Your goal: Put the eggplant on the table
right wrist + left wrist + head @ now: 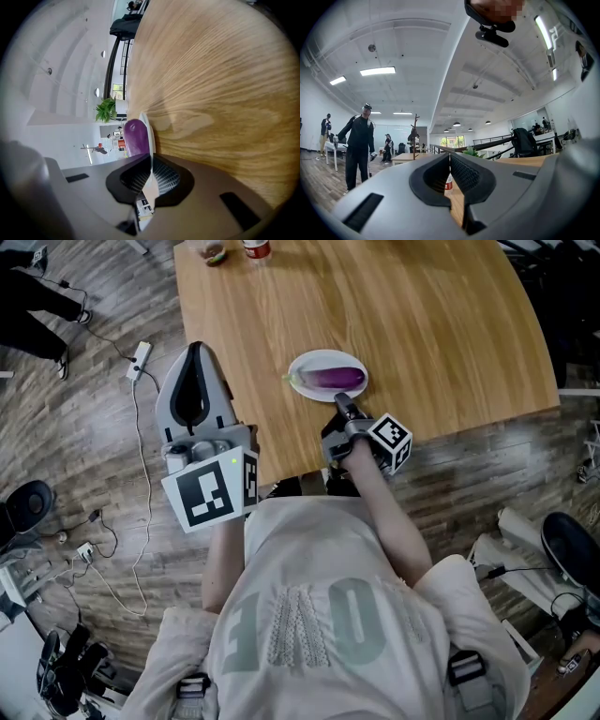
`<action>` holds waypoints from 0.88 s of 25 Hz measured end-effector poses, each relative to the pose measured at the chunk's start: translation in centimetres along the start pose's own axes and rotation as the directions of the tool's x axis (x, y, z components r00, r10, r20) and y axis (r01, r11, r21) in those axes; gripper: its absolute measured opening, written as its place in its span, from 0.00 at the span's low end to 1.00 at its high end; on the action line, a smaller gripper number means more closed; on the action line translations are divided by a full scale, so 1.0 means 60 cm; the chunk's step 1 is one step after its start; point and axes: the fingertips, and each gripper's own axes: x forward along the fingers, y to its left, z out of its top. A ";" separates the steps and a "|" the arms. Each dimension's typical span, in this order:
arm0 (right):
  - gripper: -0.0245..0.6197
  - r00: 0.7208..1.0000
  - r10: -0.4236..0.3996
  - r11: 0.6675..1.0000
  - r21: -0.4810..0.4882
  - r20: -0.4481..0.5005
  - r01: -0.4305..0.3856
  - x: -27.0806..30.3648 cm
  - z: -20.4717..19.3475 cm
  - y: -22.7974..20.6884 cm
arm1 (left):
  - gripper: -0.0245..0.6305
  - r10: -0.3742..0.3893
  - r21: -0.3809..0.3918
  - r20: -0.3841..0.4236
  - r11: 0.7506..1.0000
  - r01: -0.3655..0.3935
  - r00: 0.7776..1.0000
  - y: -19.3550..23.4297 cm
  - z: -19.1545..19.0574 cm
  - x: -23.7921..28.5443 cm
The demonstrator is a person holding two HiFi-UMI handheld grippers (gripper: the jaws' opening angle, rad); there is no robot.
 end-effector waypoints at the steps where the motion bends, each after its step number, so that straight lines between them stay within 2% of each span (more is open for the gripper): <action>1: 0.08 1.000 -0.002 1.000 0.004 -0.001 0.002 0.000 0.000 0.000 | 0.05 0.000 0.000 0.000 1.000 0.000 1.000 -0.001 0.000 0.001; 8: 0.08 1.000 -0.006 0.999 0.038 -0.007 0.007 0.000 -0.003 0.004 | 0.05 -0.007 -0.040 -0.008 0.999 0.006 1.000 -0.001 -0.008 0.001; 22: 0.08 0.998 -0.052 0.997 0.060 -0.017 0.053 -0.001 -0.006 -0.009 | 0.05 0.002 -0.033 -0.011 0.999 -0.003 1.000 0.006 -0.010 0.000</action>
